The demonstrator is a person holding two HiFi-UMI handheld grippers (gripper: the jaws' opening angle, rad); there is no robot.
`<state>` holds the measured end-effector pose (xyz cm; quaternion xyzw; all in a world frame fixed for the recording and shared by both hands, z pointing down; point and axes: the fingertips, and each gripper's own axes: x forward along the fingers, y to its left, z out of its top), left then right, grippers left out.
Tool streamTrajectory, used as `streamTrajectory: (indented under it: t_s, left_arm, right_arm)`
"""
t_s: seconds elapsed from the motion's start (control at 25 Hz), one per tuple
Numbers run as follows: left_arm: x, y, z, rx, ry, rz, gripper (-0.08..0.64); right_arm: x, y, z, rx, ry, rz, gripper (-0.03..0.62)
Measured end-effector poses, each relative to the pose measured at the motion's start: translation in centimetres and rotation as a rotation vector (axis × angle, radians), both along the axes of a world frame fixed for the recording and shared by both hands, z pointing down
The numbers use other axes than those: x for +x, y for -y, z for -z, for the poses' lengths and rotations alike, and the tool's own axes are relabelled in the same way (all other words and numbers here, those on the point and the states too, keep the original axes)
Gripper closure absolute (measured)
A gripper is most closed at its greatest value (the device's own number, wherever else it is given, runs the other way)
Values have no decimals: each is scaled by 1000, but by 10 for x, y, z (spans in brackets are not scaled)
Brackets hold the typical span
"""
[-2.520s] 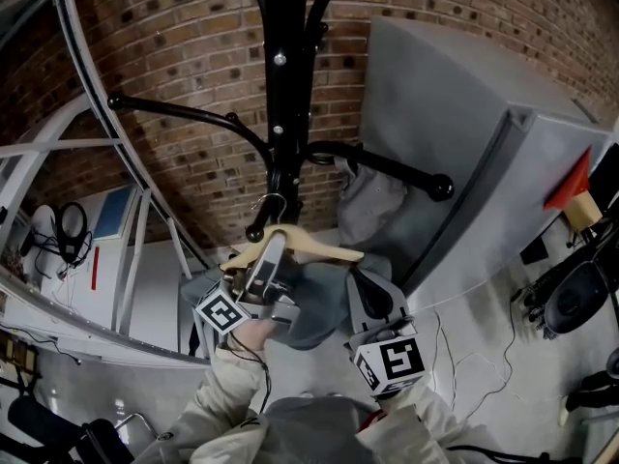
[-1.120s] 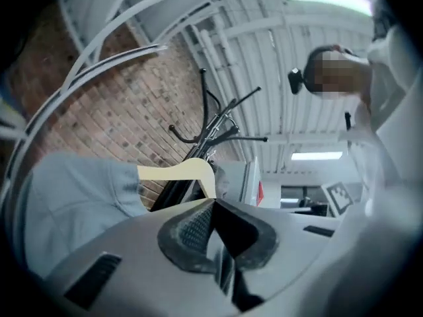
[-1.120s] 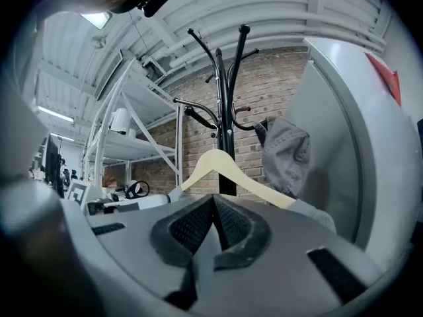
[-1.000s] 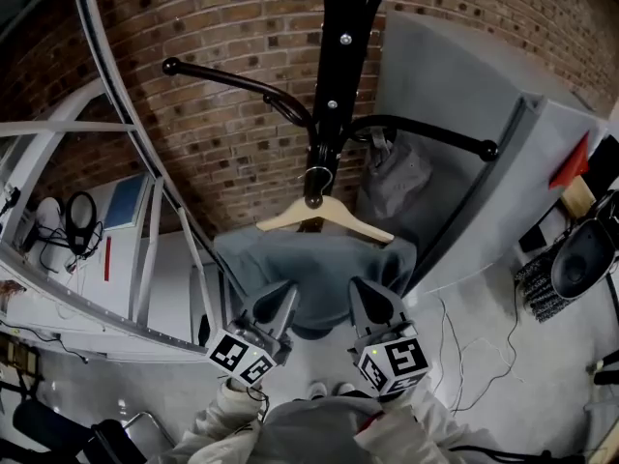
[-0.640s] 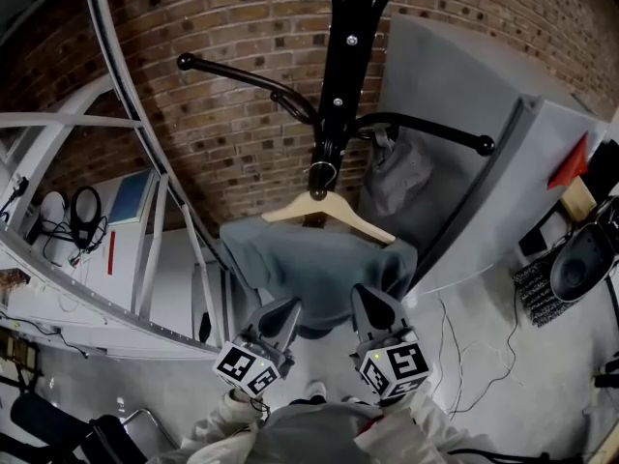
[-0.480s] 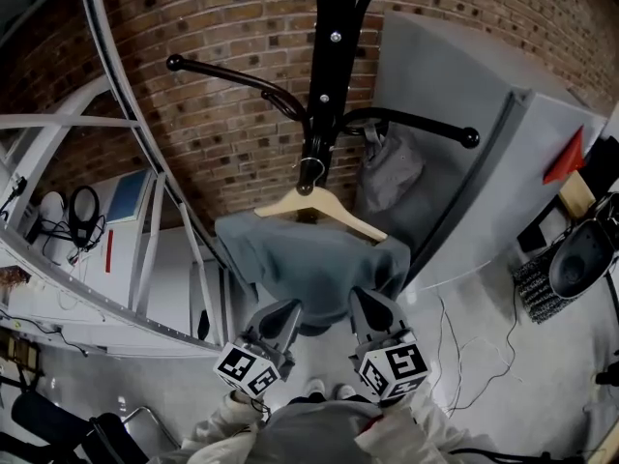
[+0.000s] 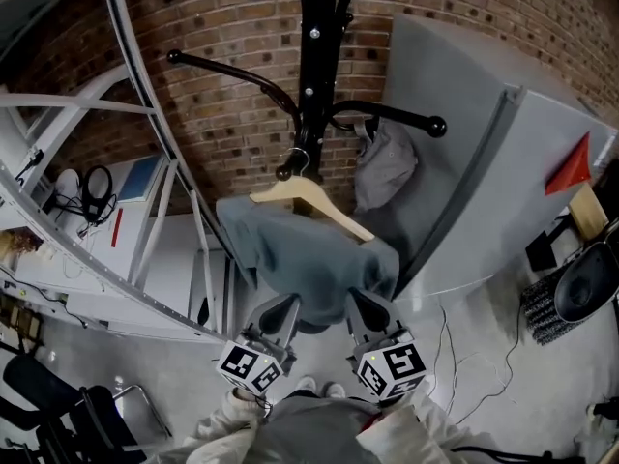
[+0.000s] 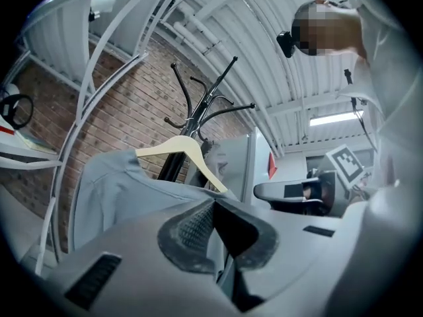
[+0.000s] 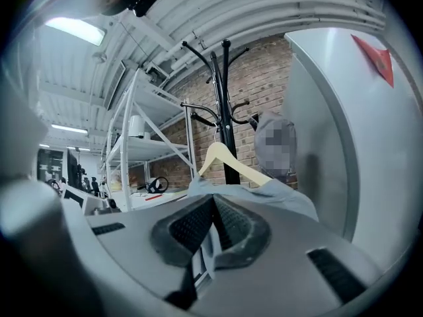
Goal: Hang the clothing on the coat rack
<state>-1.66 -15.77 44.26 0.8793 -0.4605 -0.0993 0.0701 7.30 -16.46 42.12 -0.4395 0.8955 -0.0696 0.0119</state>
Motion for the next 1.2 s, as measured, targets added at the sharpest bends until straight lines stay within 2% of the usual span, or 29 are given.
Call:
streamTrajectory:
  t_s: [0.2,0.32,0.56,1.0,1.2]
  left_arm:
    - [5,-9,-10,-19,-17,66,552]
    - [16,-11,-8,-15,2,89,552]
    - [30,-13,-7,-13,27,99,552]
    - [16,-18,-5,-38,49,124,552]
    - [6,-18,-15,-31,37,130,552]
  right_arm:
    - [3,-11,-5,-6,10,70,568]
    - [11,-13,-7,-13,17,93,569]
    - [16,-12,-5,-16,33,121,569]
    - [-2,-15,-5,-14,20,131,569]
    - [-9,-17,-6,-12,16,125,569]
